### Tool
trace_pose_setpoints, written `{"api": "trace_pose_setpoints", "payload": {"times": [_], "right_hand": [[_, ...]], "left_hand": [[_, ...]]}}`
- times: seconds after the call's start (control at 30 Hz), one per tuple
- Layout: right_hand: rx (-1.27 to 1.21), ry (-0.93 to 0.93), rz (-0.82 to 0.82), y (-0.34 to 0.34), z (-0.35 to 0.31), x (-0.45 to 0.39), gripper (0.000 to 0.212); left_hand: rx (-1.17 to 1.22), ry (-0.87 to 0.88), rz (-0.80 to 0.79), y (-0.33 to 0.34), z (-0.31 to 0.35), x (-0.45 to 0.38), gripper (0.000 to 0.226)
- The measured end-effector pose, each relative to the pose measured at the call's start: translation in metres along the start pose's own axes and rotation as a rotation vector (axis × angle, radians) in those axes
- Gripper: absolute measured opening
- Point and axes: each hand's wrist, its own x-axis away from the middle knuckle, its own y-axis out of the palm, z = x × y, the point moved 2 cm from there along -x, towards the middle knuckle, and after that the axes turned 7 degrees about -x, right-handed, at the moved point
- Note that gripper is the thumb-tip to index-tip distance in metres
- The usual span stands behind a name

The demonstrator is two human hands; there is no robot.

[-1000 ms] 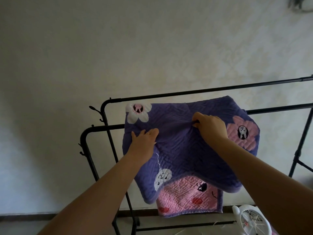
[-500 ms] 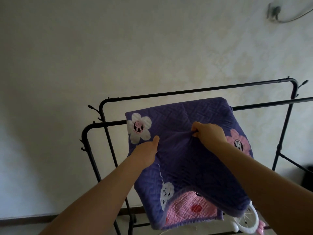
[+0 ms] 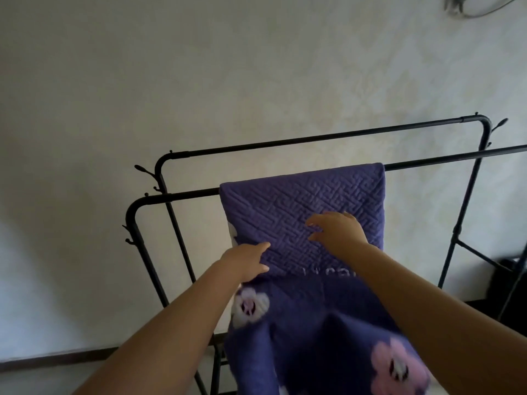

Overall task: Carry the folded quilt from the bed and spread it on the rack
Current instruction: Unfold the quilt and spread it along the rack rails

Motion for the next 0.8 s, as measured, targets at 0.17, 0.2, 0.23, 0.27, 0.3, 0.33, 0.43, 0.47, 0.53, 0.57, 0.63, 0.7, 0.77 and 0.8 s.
{"api": "trace_pose_setpoints", "payload": {"times": [0.17,0.2,0.23,0.27,0.3,0.33,0.43,0.47,0.53,0.57,0.63,0.7,0.77,0.8], "right_hand": [[0.013,0.008,-0.101,0.015,-0.001,-0.004,0.056],[0.017,0.0,-0.109,0.019,0.0,-0.003,0.058],[0.023,-0.005,-0.117,0.022,0.001,-0.003,0.06],[0.03,-0.003,-0.125,0.025,0.002,-0.003,0.061],[0.038,-0.001,-0.133,0.026,0.003,-0.003,0.063],[0.046,0.003,-0.14,0.028,0.004,-0.004,0.064],[0.077,0.026,-0.16,0.029,0.008,-0.008,0.068],[0.085,0.033,-0.161,0.029,0.009,-0.01,0.07],[0.091,0.049,-0.159,0.03,0.012,-0.015,0.072],[0.091,0.059,-0.152,0.03,0.014,-0.018,0.072],[0.094,0.069,-0.135,0.03,0.017,-0.022,0.071],[0.085,0.065,-0.113,0.029,0.023,-0.026,0.07],[0.071,0.07,-0.089,0.028,0.03,-0.029,0.069],[0.07,0.077,-0.08,0.027,0.034,-0.03,0.069]], "left_hand": [[-0.035,-0.059,-0.005,0.004,-0.004,-0.011,0.077],[-0.04,-0.068,-0.006,0.004,-0.006,-0.012,0.078],[-0.037,-0.071,-0.012,0.005,-0.008,-0.013,0.08],[-0.028,-0.067,-0.024,0.006,-0.01,-0.016,0.082],[-0.022,-0.065,-0.033,0.006,-0.012,-0.017,0.083],[-0.02,-0.066,-0.037,0.007,-0.013,-0.019,0.084],[-0.039,-0.077,-0.023,0.008,-0.016,-0.027,0.085],[-0.053,-0.081,-0.017,0.007,-0.016,-0.03,0.085],[-0.075,-0.087,-0.006,0.006,-0.016,-0.036,0.086],[-0.08,-0.088,-0.004,0.004,-0.015,-0.04,0.086],[-0.081,-0.09,-0.007,0.003,-0.015,-0.047,0.087],[-0.083,-0.086,-0.007,0.001,-0.014,-0.056,0.088],[-0.076,-0.078,-0.008,-0.001,-0.011,-0.065,0.088],[-0.07,-0.074,-0.011,-0.003,-0.008,-0.07,0.088]]}}
